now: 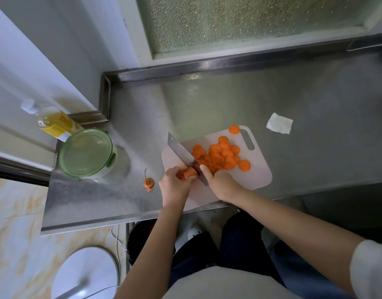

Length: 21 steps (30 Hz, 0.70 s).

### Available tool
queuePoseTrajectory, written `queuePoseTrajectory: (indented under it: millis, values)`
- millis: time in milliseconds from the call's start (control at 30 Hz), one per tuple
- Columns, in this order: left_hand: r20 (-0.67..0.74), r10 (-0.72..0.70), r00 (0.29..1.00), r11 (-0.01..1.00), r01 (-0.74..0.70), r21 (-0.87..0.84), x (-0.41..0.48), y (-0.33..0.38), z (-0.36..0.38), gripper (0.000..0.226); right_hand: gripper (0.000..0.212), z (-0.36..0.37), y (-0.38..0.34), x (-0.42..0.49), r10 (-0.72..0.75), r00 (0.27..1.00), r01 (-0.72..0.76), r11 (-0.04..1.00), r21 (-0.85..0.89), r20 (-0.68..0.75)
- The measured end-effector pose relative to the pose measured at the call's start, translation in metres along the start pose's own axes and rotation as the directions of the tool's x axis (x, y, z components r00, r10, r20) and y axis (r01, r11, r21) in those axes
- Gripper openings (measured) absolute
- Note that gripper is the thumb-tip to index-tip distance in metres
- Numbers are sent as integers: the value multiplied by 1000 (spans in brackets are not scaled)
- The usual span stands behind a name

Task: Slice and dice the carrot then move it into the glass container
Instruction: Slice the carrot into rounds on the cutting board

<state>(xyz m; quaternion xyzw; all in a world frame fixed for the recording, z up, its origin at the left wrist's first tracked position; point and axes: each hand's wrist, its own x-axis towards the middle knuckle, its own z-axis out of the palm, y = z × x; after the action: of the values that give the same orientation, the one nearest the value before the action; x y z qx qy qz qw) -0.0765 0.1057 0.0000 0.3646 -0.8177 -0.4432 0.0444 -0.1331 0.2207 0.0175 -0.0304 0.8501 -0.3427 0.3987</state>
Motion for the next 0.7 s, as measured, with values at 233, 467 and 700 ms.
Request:
queuePoseTrajectory:
  millis: [233,467,700]
  values:
    - [-34,12,999,1000,-13,-25,-1,-7,6,18,66,-9,9,-4,-38,998,31,991,-129,-51]
    - [-26,28,999,999,-29,-17,1,-10,7,22,66,-10,6,-8,-38,993,42,998,39,-109]
    - [-33,52,998,999,-52,-11,1,-13,8,21,61,-7,5,-11,-18,995,15,1000,-23,-94]
